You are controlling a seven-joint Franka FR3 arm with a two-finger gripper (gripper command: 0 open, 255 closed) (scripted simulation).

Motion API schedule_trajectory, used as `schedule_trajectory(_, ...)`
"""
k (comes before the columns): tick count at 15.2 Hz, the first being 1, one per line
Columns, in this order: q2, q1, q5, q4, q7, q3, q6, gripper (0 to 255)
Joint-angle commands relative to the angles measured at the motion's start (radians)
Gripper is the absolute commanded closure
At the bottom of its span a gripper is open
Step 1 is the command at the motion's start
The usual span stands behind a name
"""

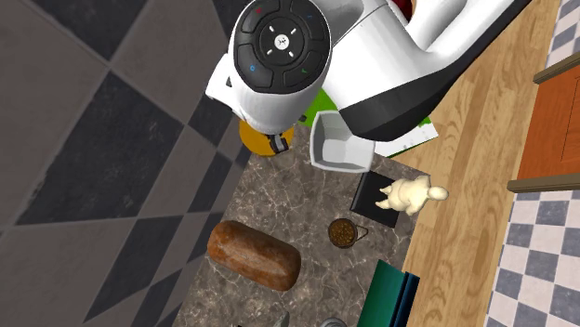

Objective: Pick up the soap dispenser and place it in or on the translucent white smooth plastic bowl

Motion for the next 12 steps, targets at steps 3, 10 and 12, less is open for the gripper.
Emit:
schedule_trajectory(3, -0.002, -0.003, -0.002, 0.056, -0.012, -0.006, -0.056, 255)
schedule_trajectory(10, 0.007, -0.008, -0.006, 0.156, -0.027, -0.011, -0.146, 255)
schedule_trajectory(12, 0.012, -0.010, -0.008, 0.186, -0.031, -0.012, -0.171, 255)
